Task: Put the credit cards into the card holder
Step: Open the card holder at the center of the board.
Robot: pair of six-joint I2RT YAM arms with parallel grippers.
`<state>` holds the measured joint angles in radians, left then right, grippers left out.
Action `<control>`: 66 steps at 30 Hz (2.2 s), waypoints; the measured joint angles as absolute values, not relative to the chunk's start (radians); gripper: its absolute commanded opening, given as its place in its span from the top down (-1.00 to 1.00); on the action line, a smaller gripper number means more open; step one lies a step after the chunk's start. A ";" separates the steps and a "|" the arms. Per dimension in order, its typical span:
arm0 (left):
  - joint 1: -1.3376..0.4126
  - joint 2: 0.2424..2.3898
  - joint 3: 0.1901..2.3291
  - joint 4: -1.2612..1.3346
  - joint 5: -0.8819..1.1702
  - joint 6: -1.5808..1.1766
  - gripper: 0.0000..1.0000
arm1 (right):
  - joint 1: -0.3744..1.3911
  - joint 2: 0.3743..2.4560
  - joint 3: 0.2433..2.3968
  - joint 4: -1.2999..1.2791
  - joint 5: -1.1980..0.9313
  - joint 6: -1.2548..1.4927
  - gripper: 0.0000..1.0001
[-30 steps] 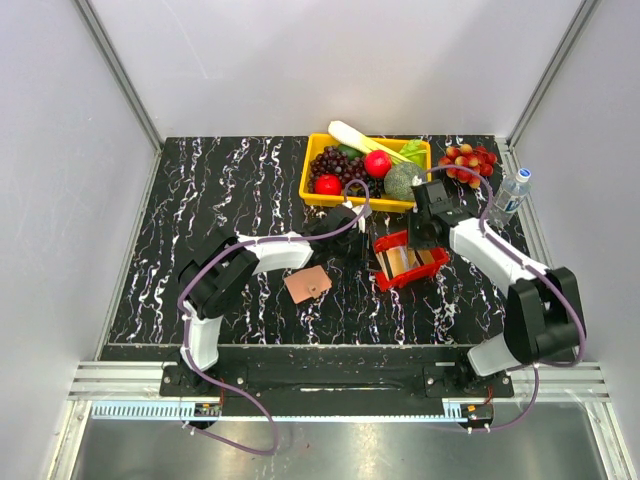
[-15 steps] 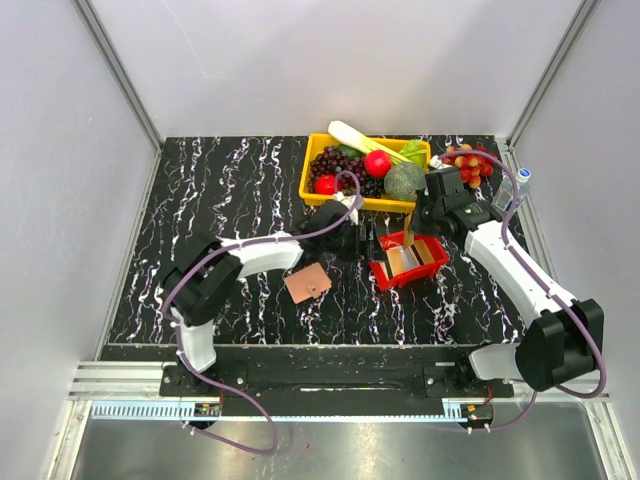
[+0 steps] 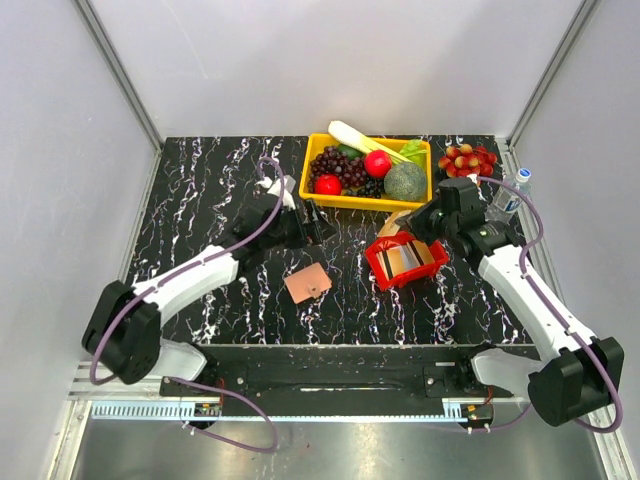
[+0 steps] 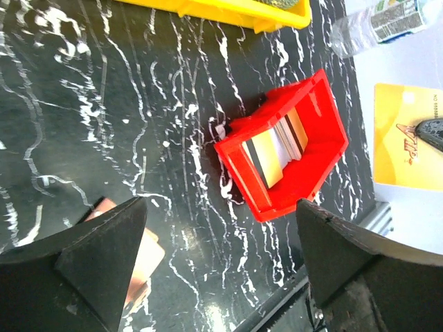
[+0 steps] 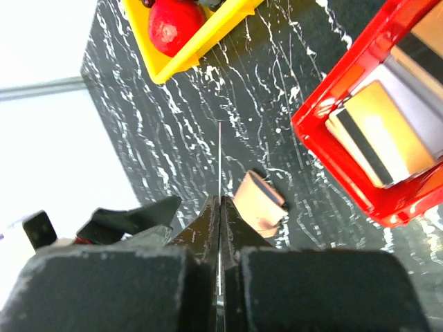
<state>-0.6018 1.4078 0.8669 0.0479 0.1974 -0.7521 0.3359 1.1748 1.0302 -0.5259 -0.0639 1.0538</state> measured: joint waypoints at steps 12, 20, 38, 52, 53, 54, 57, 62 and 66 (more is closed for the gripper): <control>-0.541 1.288 0.777 -0.229 -0.015 -0.632 -0.98 | 0.443 1.153 0.981 -0.484 -0.035 1.338 1.00; -0.480 1.153 0.612 -0.303 -0.068 -0.661 -0.98 | 0.652 1.307 0.962 -0.379 0.006 1.257 1.00; -0.441 0.989 0.509 -0.316 -0.087 -0.690 -0.98 | 0.883 1.682 1.069 -0.206 0.034 1.131 1.00; -0.438 0.989 0.509 -0.288 -0.029 -0.644 -0.98 | 0.889 1.718 1.058 -0.211 0.043 1.087 1.00; -0.438 0.991 0.509 -0.286 -0.020 -0.633 -0.98 | 0.890 1.708 1.038 -0.213 0.042 1.083 1.00; -0.438 0.994 0.510 -0.283 -0.014 -0.624 -0.98 | 0.890 1.694 1.015 -0.214 0.042 1.080 1.00; -0.444 1.010 0.510 -0.278 -0.007 -0.596 -0.98 | 0.890 1.636 0.939 -0.223 0.042 1.075 1.00; -0.511 1.068 0.539 -0.279 -0.023 -0.558 -0.98 | 0.891 1.545 0.859 -0.230 0.050 1.073 1.00; -0.612 1.121 0.580 -0.281 -0.065 -0.538 -0.98 | 0.891 1.535 0.833 -0.229 0.064 1.074 1.00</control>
